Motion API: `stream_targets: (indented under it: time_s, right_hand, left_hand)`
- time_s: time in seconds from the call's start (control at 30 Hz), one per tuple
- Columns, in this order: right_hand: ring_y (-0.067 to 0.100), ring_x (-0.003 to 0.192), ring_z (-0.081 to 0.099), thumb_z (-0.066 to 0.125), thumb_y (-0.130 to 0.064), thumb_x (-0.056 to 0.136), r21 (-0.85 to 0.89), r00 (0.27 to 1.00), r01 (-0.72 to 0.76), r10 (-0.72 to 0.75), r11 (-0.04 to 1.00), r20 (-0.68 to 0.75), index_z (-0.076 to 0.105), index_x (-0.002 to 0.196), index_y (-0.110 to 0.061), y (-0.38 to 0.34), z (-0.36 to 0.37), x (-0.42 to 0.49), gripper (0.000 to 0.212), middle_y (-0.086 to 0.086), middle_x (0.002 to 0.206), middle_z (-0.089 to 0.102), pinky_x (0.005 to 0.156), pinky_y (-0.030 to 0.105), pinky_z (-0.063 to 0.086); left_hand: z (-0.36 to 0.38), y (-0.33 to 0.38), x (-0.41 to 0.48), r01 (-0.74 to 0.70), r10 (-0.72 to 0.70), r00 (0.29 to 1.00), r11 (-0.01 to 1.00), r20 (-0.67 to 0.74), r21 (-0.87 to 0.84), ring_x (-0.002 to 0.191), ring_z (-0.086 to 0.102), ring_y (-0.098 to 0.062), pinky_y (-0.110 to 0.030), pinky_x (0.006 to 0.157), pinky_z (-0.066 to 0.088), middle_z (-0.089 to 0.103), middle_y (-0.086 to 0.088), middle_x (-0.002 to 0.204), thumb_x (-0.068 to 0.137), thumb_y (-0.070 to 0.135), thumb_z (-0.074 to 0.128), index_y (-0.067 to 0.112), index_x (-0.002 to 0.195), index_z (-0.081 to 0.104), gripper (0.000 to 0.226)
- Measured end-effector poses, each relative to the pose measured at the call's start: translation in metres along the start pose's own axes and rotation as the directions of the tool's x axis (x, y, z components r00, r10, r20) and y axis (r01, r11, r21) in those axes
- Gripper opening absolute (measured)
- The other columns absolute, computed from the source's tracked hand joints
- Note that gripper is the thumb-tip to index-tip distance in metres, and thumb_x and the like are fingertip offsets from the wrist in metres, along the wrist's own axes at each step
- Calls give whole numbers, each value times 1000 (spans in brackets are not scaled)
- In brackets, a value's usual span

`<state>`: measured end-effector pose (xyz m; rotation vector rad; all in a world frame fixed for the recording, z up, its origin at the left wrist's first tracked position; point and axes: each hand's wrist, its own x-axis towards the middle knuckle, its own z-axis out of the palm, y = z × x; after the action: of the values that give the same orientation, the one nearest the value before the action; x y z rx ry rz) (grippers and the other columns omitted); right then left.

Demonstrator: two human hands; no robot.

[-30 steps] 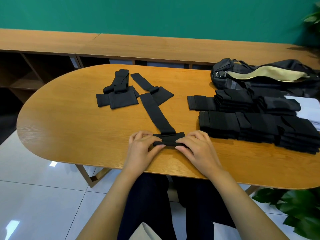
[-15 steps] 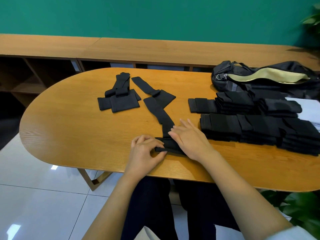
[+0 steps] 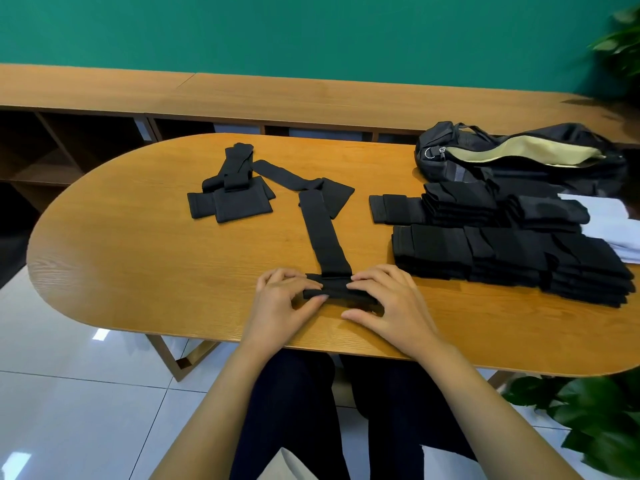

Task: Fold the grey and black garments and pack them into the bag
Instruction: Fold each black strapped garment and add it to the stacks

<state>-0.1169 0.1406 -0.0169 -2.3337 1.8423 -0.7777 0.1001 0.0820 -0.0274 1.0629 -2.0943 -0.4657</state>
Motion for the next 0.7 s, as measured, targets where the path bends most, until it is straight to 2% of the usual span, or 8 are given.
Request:
stream_targets:
  time_s: [0.07, 0.13, 0.3, 0.4, 0.53, 0.6, 0.7]
  right_hand:
    - [7, 119, 45, 54, -55, 88, -23, 999, 1, -2, 1000, -42, 67, 115, -28, 1, 3, 0, 41, -15, 119, 62, 104, 32, 34]
    - [8, 114, 50, 62, -43, 87, -15, 996, -12, 11, 1000, -87, 70, 110, -26, 1, 4, 2, 30, -13, 112, 66, 101, 35, 39]
    - [6, 103, 47, 75, -22, 81, 21, 978, -44, 47, 999, -202, 75, 100, -21, -1, 3, 1, 19, -6, 96, 67, 90, 32, 38]
    - [1, 98, 41, 69, -28, 85, 53, 979, -69, 78, 996, -190, 74, 102, -23, -1, 2, 1, 18, -13, 94, 56, 87, 32, 40]
    - [5, 100, 41, 51, -53, 88, 121, 977, -140, 158, 983, -147, 68, 114, -28, -3, 1, 0, 40, -15, 95, 50, 88, 29, 40]
    - [3, 99, 40, 52, -56, 86, 122, 971, -151, 171, 981, -165, 68, 112, -25, -3, 1, 0, 43, -15, 98, 49, 86, 27, 39]
    - [10, 99, 45, 50, -54, 88, 83, 967, -187, 199, 979, -159, 69, 101, -18, 0, 3, 1, 43, -11, 98, 49, 83, 29, 41]
  left_hand:
    - [0, 1, -1, 37, -37, 999, 999, -10, -21, 104, 38, 10, -31, 99, 27, 55, 21, 101, 83, 41, 67, 27, 102, 74, 25]
    - [-1, 2, 0, 65, -65, 998, 997, -6, -33, 105, 37, 5, -29, 97, 26, 52, 21, 102, 83, 40, 67, 29, 102, 73, 23]
    - [-3, 2, 3, 41, -40, 999, 999, 13, -36, 113, 46, 1, -29, 98, 23, 63, 26, 107, 77, 61, 57, 31, 101, 73, 42]
    - [-3, 3, 3, 39, -39, 999, 999, 23, -23, 108, 48, -1, -33, 98, 25, 64, 24, 102, 78, 63, 55, 29, 100, 73, 45]
    - [-2, 2, 2, 81, -82, 996, 996, -17, -45, 97, 45, -2, -32, 97, 28, 58, 15, 91, 82, 63, 52, 18, 93, 74, 51]
    - [-2, 3, 1, 132, -135, 990, 989, -40, -71, 98, 41, -6, -33, 95, 32, 57, 11, 91, 79, 64, 49, 14, 88, 72, 56]
    - [-4, 6, 1, 186, -191, 981, 977, -39, -103, 97, 37, -5, -35, 92, 35, 55, 7, 90, 76, 66, 49, 9, 79, 64, 59]
